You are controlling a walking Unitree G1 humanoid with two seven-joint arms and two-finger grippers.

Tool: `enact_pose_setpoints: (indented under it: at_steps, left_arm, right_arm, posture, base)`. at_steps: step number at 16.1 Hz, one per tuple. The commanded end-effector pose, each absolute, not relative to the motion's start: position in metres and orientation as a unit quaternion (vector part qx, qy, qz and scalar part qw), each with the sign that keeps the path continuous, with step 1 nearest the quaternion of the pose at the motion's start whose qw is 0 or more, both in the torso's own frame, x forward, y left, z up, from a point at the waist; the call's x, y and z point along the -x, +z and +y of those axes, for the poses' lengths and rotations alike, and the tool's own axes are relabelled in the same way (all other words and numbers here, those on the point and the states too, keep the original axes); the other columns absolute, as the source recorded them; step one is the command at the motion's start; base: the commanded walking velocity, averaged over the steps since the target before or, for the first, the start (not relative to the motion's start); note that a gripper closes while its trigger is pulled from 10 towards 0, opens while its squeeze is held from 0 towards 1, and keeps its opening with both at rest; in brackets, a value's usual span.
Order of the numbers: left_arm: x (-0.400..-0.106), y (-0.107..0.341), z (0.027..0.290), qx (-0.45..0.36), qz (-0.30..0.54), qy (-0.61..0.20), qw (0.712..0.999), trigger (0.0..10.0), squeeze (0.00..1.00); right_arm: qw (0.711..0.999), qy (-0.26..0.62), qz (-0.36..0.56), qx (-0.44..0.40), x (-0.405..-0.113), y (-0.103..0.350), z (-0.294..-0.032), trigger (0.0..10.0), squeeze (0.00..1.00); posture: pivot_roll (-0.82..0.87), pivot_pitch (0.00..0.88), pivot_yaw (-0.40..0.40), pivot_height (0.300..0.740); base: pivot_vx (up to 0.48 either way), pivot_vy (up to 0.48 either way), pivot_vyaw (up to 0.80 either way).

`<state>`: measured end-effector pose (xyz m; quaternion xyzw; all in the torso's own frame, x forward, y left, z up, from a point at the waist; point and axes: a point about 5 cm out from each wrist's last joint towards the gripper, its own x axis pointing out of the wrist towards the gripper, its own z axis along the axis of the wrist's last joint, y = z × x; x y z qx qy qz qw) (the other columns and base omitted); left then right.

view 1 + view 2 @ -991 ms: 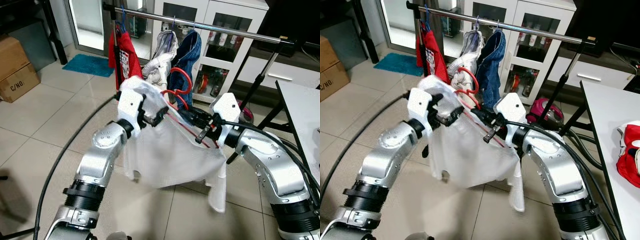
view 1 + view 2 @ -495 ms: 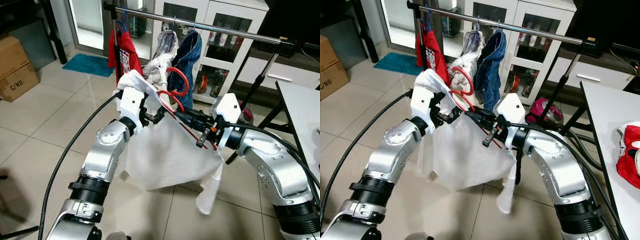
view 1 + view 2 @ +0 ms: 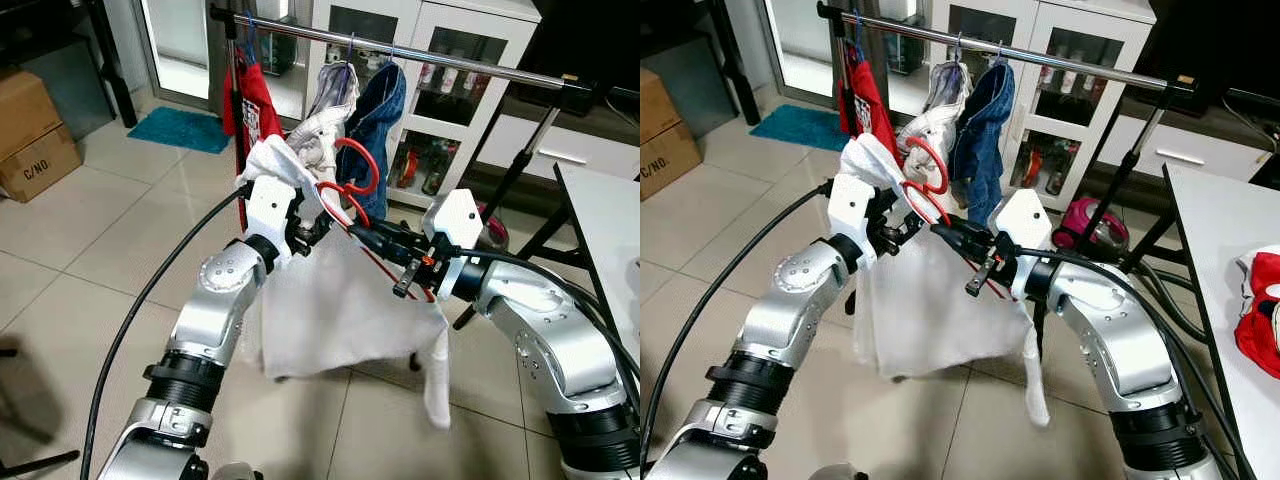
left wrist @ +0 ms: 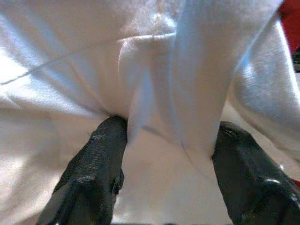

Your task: Hang hanger

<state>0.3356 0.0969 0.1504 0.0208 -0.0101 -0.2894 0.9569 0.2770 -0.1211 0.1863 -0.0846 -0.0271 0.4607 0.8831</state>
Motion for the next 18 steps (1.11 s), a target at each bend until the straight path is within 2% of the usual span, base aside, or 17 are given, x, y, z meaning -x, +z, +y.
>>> enact_pose_setpoints:
  at_steps: [1,7,13,16,18]
  left_arm:
    - [-0.335,0.156,0.093,-0.029,-0.023,-0.291,0.956,0.0,0.0]
    - [-0.336,0.157,0.094,-0.04,-0.031,-0.276,0.96,0.0,0.0]
    - [-0.343,0.165,0.11,-0.044,-0.06,-0.188,0.979,0.0,0.0]
    - [-0.341,0.165,0.108,-0.04,-0.065,-0.188,0.979,0.0,0.0]
    - [-0.336,0.164,0.101,-0.043,-0.064,-0.215,0.973,0.0,0.0]
  right_arm:
    - [0.877,0.47,-0.052,0.084,-0.275,0.197,-0.12,0.0,0.0]
    - [0.88,0.466,-0.053,0.078,-0.276,0.197,-0.122,0.0,0.0]
    - [0.884,0.46,-0.056,0.058,-0.277,0.198,-0.124,0.0,0.0]
    - [0.886,0.458,-0.054,0.053,-0.278,0.197,-0.126,0.0,0.0]
    - [0.891,0.448,-0.038,0.058,-0.28,0.194,-0.129,0.0,0.0]
  posture:
    - [-0.02,0.0,-0.093,0.74]
    - [-0.02,0.0,-0.094,0.74]
    - [-0.02,0.0,-0.097,0.74]
    - [-0.02,0.0,-0.099,0.74]
    - [-0.02,0.0,-0.1,0.74]
  base:
    - [0.0,0.0,0.0]
    - [0.0,0.0,0.0]
    - [0.0,0.0,0.0]
    - [0.0,0.0,0.0]
    - [0.0,0.0,0.0]
